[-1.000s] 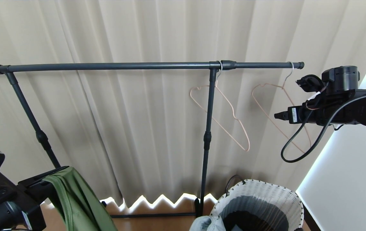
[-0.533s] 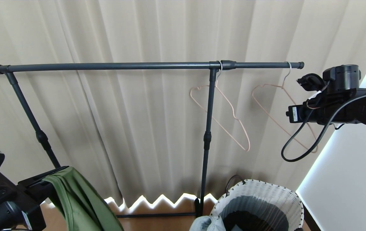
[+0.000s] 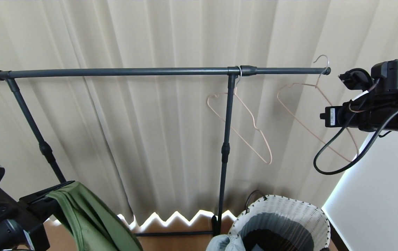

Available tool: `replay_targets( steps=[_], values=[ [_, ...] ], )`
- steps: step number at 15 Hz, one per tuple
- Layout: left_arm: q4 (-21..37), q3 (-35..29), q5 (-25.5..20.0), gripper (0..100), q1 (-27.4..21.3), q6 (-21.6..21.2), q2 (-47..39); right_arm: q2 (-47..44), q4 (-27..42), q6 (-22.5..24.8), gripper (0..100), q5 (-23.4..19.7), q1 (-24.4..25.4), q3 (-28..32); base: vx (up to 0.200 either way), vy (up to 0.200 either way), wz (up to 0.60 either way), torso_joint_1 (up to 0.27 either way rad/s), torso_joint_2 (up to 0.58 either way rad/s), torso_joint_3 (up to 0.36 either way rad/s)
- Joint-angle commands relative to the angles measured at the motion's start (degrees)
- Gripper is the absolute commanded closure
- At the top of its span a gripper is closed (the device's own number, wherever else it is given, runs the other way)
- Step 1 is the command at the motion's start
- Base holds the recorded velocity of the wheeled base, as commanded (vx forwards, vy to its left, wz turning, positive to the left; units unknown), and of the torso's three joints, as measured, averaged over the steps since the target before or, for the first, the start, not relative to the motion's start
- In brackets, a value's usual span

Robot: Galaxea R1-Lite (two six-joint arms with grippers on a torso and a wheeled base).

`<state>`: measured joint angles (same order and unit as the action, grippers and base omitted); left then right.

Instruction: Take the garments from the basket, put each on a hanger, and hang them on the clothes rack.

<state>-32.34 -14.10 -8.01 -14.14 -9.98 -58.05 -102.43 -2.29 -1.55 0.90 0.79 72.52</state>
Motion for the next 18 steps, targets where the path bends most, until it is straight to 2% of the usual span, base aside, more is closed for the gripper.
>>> replay_targets(
  steps=[1, 3, 4, 6, 10, 17, 18],
  values=[
    [0.0, 0.0, 0.0, 100, 0.0, 0.0, 0.0, 5.3, -0.1, 0.0, 100, -0.1, 0.0, -3.3, 0.0, 0.0, 0.0, 0.0, 0.0, 0.0],
    [0.0, 0.0, 0.0, 100, 0.1, 0.0, -0.1, 10.0, -0.2, 0.0, 100, -0.2, 0.0, -8.1, 0.0, 0.0, 0.0, 0.0, 0.0, 0.0],
    [0.0, 0.0, 0.0, 100, 0.1, 0.0, -0.1, 10.0, -0.2, 0.0, 100, -0.2, 0.0, -8.1, 0.0, 0.0, 0.0, 0.0, 0.0, 0.0],
    [0.0, 0.2, 0.1, 100, 0.1, 0.0, -0.2, 18.1, -3.7, 0.0, 100, -0.3, 0.0, -18.2, -0.2, 0.0, 0.0, 0.002, 0.0, 0.005],
    [0.0, 0.0, 0.1, 100, 0.1, -0.1, -0.2, 23.8, -9.7, 0.3, 100, -0.3, 0.0, -28.0, -0.2, 0.0, 0.0, -0.001, 0.0, 0.0],
    [0.0, 0.2, 0.3, 100, 0.1, -0.1, -0.3, 27.5, -9.7, 0.1, 100, -0.3, -0.2, -33.0, -0.2, 0.0, 0.0, 0.0, 0.0, 0.002],
    [0.0, 0.1, 0.3, 100, 0.1, -0.2, -0.4, 27.8, -9.7, 0.1, 100, -0.5, -0.2, -33.3, 0.0, 0.0, 0.0, 0.0, 0.0, 0.0]
  ],
)
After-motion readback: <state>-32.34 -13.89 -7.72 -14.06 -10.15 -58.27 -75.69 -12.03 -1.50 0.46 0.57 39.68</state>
